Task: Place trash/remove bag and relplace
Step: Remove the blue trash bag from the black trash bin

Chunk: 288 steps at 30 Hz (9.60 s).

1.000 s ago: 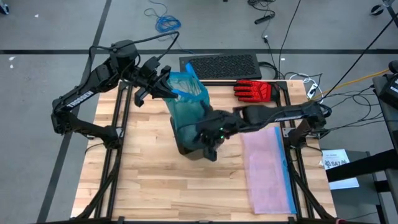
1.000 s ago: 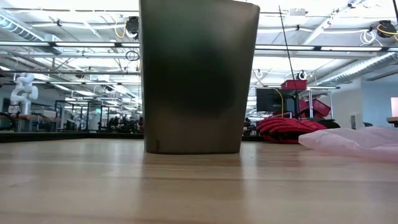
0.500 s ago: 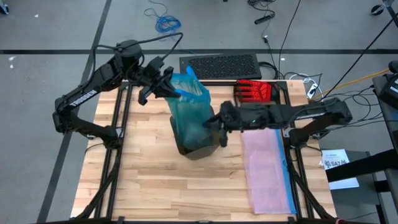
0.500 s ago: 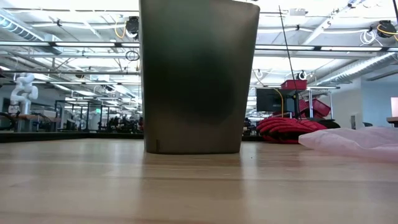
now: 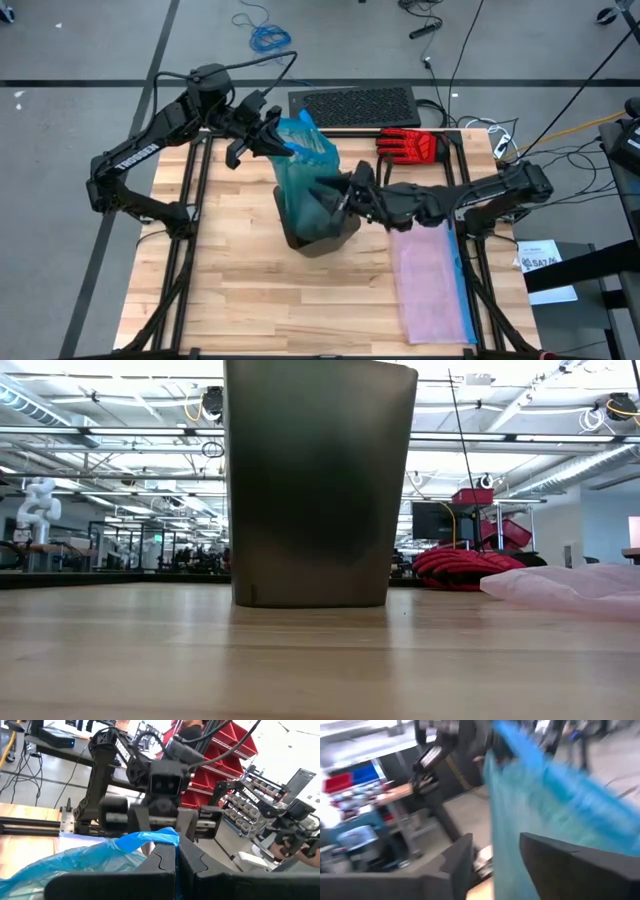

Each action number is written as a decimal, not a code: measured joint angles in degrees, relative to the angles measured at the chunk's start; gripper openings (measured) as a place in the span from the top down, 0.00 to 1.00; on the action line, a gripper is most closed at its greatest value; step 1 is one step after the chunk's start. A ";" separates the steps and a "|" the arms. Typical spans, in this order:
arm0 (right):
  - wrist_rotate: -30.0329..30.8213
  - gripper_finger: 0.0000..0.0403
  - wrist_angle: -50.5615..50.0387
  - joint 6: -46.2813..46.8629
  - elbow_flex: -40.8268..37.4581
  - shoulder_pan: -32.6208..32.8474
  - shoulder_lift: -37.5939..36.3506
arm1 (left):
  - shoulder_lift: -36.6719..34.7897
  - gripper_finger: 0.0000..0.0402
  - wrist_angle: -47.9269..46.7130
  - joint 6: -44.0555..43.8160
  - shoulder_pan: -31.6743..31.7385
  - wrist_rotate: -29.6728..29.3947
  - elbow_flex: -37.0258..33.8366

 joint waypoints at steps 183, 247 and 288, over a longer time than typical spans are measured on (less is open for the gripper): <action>1.63 0.19 -54.33 22.17 35.92 -4.00 19.40 | 1.81 0.72 25.07 -18.41 9.42 5.95 8.96; -13.11 1.00 -41.25 -1.66 55.00 -13.88 24.85 | 1.49 0.55 48.78 -28.66 20.09 -6.14 15.84; -32.98 1.00 -50.06 -11.62 54.94 -46.35 14.52 | 10.19 1.00 -18.14 10.91 11.57 -26.91 -3.62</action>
